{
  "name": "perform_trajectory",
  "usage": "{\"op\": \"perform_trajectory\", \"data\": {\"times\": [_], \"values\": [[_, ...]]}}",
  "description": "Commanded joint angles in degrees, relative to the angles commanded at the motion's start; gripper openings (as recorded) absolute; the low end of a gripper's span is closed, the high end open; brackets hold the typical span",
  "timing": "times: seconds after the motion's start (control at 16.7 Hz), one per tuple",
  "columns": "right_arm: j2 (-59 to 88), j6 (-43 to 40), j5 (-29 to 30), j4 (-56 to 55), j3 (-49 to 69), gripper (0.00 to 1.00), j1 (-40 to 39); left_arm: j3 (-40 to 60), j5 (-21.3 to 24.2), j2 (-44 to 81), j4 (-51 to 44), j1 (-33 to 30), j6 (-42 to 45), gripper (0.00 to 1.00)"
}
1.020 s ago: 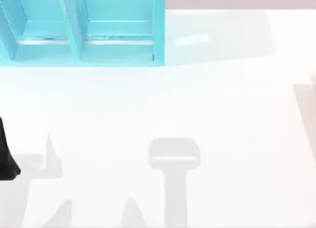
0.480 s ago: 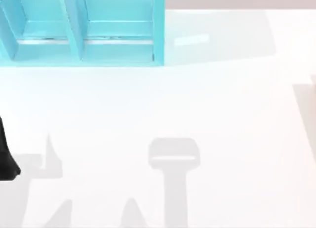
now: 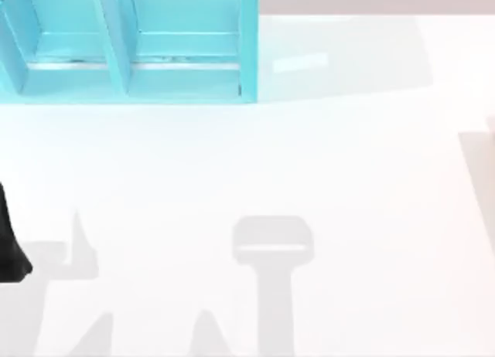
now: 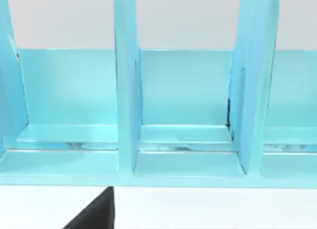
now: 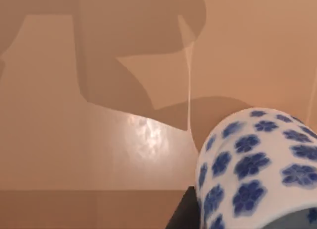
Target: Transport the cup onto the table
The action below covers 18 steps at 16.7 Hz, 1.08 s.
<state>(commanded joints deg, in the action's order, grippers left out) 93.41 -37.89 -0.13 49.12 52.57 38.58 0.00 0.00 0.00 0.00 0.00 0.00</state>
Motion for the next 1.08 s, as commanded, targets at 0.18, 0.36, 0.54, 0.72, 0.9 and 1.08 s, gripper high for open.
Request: {"op": "perform_trajectory", "data": {"times": [0.18,0.36,0.54,0.72,0.9,1.08], "values": [[0.0,0.0,0.0,0.0,0.0,0.1,0.0,0.0,0.0,0.0,0.0,0.0,0.0,1.0],[0.0,0.0,0.0,0.0,0.0,0.0,0.0,0.0,0.0,0.0,0.0,0.0,0.0,1.0],[0.0,0.0,0.0,0.0,0.0,0.0,0.0,0.0,0.0,0.0,0.0,0.0,0.0,1.0],[0.0,0.0,0.0,0.0,0.0,0.0,0.0,0.0,0.0,0.0,0.0,0.0,0.0,1.0],[-0.72,0.84,0.03,0.96,0.57,0.0,-0.85,0.0,0.0,0.0,0.0,0.0,0.0,1.0],[-4.46,5.59,0.04,6.89,2.96,0.0,-6.11,0.0,0.0,0.0,0.0,0.0,0.0,1.0]]}}
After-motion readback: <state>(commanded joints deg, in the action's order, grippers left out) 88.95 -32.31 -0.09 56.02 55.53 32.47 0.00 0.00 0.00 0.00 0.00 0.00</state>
